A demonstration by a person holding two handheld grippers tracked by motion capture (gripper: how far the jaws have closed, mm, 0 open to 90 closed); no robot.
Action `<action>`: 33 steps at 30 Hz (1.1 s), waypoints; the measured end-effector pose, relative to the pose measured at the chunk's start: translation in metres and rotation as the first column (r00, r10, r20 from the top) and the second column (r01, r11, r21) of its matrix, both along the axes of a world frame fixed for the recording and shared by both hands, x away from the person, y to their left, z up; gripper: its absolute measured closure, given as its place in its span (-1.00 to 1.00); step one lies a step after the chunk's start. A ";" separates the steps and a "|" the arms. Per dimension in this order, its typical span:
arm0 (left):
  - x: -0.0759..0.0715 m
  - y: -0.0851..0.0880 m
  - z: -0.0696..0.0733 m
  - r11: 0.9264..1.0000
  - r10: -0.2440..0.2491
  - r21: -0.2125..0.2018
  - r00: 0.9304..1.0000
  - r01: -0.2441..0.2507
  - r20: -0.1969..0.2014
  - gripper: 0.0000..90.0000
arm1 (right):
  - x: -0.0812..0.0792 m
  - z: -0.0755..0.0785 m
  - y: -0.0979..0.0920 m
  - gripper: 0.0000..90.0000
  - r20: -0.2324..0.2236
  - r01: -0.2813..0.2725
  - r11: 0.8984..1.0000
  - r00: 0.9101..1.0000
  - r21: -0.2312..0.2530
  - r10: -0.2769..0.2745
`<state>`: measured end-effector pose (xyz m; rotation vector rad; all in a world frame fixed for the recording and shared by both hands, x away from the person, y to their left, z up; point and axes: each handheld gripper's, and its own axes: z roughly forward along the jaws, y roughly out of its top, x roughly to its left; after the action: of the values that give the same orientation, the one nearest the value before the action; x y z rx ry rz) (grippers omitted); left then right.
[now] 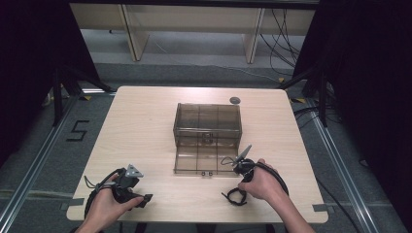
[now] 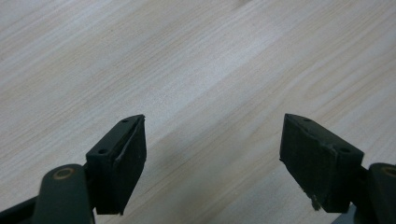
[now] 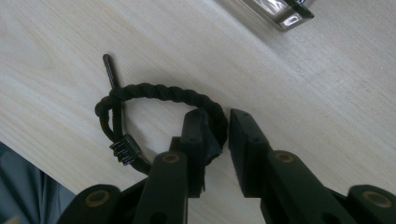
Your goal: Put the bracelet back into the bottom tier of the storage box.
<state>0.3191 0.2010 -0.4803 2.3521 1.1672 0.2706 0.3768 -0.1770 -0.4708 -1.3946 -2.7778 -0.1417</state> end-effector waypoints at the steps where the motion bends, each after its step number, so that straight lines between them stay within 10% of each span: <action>1: 0.000 0.000 0.000 1.000 0.002 0.001 1.000 -0.002 0.001 -0.49 | 0.000 0.000 0.000 0.67 0.000 0.000 1.000 1.000 0.000 0.000; 33: 0.000 0.000 0.001 1.000 0.004 0.001 1.000 -0.004 0.003 -0.49 | -0.001 0.007 -0.001 0.88 -0.005 0.005 0.999 1.000 -0.037 -0.005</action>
<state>0.3195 0.2010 -0.4790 2.3499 1.1704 0.2761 0.3755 -0.1782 -0.4637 -1.4080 -2.7870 -0.0870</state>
